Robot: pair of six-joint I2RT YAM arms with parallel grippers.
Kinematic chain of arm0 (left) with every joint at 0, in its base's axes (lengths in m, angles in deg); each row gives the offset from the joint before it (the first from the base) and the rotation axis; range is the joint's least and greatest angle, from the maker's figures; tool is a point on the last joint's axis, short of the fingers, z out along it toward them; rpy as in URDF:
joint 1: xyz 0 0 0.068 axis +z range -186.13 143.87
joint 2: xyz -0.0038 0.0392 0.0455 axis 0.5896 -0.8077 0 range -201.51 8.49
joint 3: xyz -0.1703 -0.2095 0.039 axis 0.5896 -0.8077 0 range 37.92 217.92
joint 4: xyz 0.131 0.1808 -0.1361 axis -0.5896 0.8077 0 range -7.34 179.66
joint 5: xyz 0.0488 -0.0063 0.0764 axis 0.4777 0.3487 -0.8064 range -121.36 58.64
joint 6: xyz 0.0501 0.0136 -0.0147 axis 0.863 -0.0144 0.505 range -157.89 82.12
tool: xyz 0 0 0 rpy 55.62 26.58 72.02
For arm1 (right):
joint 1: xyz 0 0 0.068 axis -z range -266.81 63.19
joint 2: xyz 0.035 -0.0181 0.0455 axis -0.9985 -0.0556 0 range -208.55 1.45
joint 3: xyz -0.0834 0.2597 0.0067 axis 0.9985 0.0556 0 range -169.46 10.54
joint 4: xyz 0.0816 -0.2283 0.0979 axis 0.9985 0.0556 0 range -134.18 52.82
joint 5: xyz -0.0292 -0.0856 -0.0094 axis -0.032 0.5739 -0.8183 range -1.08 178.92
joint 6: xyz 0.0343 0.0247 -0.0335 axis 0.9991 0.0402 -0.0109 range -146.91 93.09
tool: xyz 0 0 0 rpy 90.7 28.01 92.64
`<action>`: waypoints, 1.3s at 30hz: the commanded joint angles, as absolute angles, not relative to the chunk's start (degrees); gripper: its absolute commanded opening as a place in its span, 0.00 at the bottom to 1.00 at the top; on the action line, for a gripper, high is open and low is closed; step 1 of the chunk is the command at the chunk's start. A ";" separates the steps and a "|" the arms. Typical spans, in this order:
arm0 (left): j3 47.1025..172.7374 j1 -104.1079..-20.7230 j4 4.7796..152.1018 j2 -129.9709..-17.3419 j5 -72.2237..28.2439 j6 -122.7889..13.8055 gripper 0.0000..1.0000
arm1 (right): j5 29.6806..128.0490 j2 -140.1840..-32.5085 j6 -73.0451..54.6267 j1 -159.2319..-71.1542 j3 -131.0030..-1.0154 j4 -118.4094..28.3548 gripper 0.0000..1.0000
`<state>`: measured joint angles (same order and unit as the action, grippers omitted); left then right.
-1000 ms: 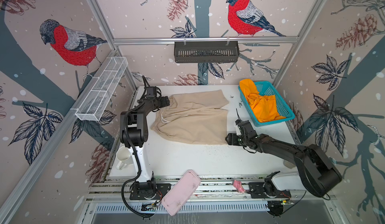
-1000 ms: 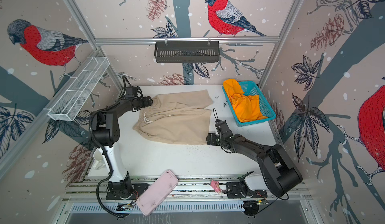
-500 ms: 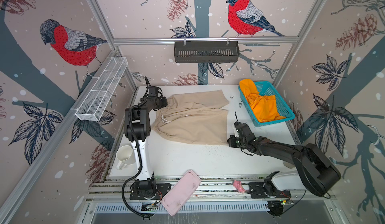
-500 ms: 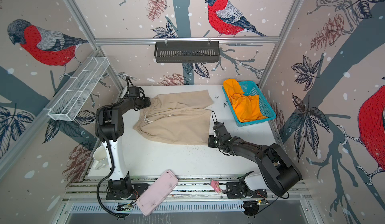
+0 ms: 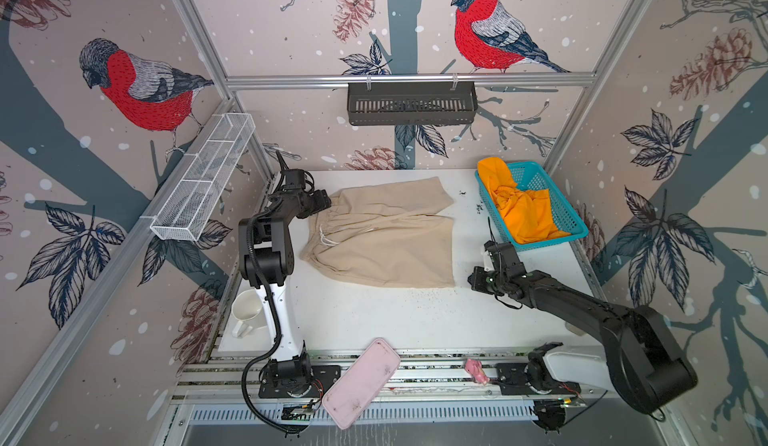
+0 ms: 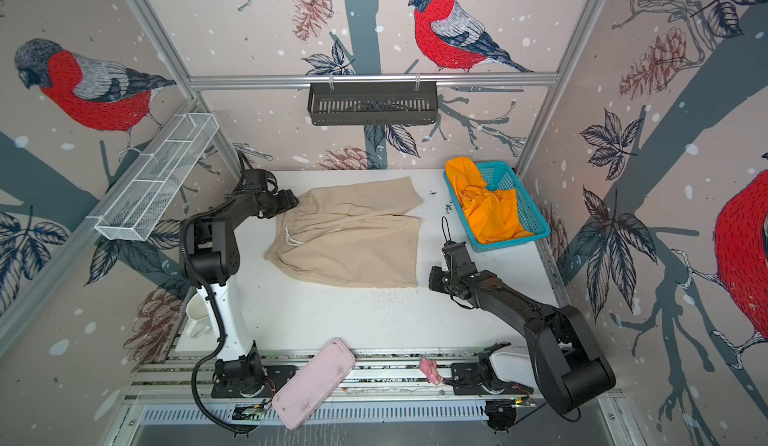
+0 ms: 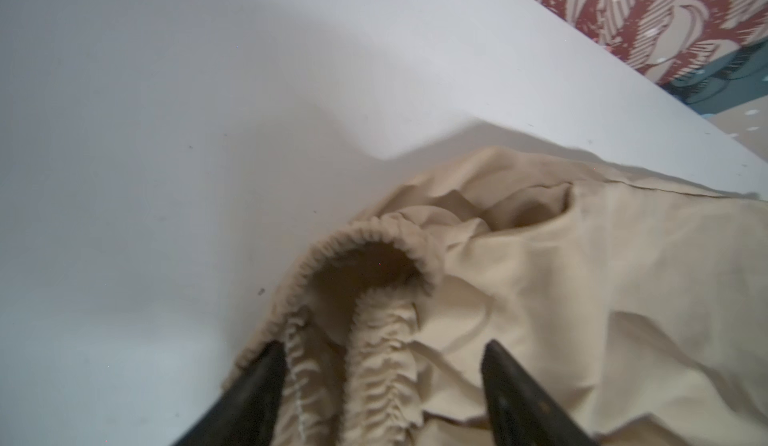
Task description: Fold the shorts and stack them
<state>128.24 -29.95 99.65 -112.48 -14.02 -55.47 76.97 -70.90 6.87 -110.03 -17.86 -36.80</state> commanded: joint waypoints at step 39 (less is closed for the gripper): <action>68.02 -28.13 85.65 -64.11 -22.15 -79.49 0.98 | 77.54 -67.16 34.19 -124.80 -7.22 -60.10 0.70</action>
<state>69.25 -28.12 90.96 -63.39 -22.21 -77.94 77.61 -66.12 33.32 -124.96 -7.46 -57.21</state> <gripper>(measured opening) 0.984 0.702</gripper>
